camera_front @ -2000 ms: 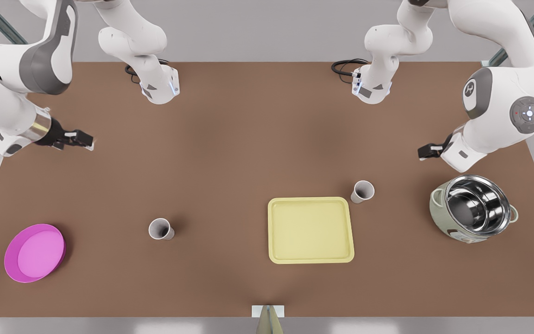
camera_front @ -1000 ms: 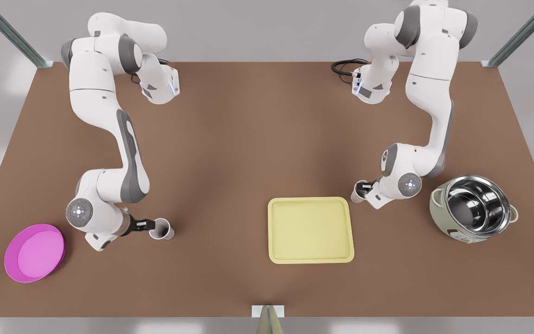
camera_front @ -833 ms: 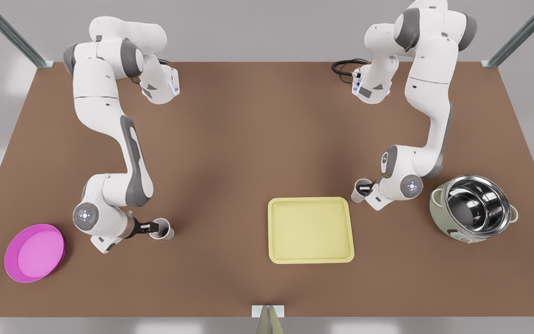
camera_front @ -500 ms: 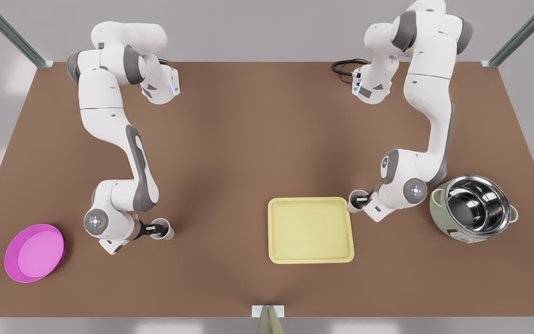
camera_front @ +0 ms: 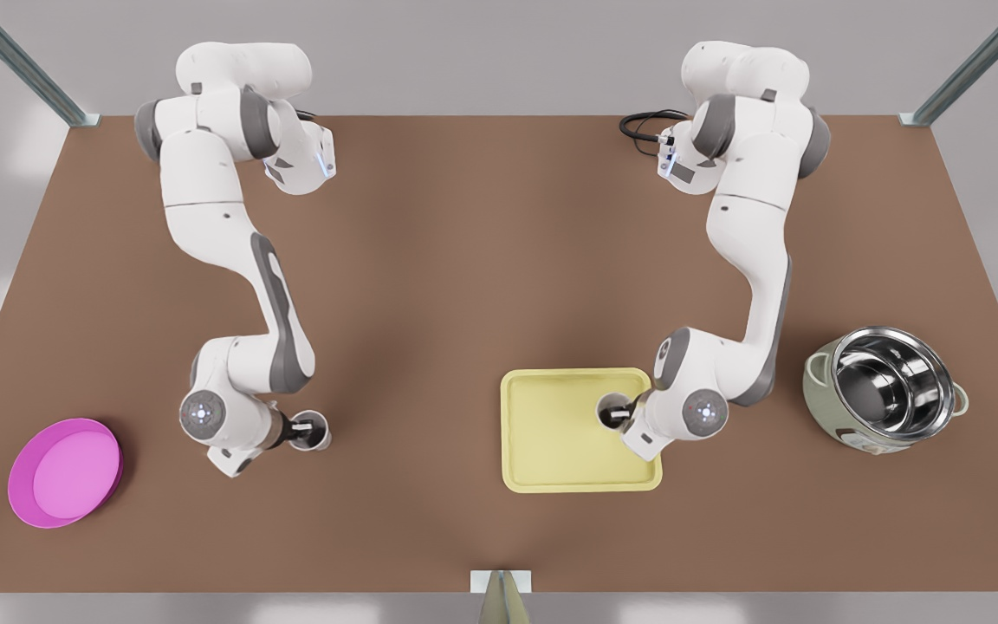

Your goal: Use both arms to respectively pick up the white IKEA cups from the middle-left and middle-right positions, then place the white IKEA cups onto the middle-middle tray, ensuring that the cups remain upright and do not tip over

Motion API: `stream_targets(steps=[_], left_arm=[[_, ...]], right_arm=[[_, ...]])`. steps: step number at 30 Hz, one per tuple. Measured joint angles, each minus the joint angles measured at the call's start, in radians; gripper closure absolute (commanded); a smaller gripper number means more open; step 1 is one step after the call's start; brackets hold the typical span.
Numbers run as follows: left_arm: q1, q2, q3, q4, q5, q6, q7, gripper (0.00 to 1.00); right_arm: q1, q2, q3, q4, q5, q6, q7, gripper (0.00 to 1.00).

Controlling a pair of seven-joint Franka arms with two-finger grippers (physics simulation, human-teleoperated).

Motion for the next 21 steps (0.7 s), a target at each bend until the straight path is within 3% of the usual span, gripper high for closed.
stream_targets(steps=[4,5,6,11,13,15,18,21], left_arm=[[0.012,0.001,-0.001,0.000,-0.008,0.012,-0.033,0.35],[0.017,-0.002,-0.003,0.000,-0.011,0.013,-0.039,0.10],[0.027,-0.008,-0.014,0.000,-0.014,0.013,-0.045,0.00],[0.040,-0.108,-0.025,0.032,0.018,-0.091,-0.071,0.00],[0.051,-0.169,0.022,0.203,0.051,-0.254,-0.082,0.00],[0.067,-0.271,0.064,0.269,0.125,-0.411,-0.069,0.00],[0.067,-0.573,0.079,-0.059,0.227,-0.511,-0.002,0.00],[0.067,-0.608,0.077,-0.102,0.254,-0.571,0.054,0.00]], right_arm=[[0.107,-0.008,0.014,0.062,-0.004,0.000,0.002,0.79],[0.132,-0.009,0.015,0.068,0.002,0.001,0.002,0.79],[0.155,-0.010,0.016,0.071,0.014,0.003,0.003,0.79],[0.279,0.003,0.016,0.076,0.082,0.037,0.014,0.79],[0.300,0.077,0.020,0.187,0.114,0.041,0.031,0.79],[0.305,0.168,0.048,0.306,0.133,0.031,0.062,0.79],[0.304,0.286,0.085,0.493,0.155,-0.008,0.123,0.79],[0.312,0.322,0.117,0.553,0.165,-0.026,0.183,0.79]])
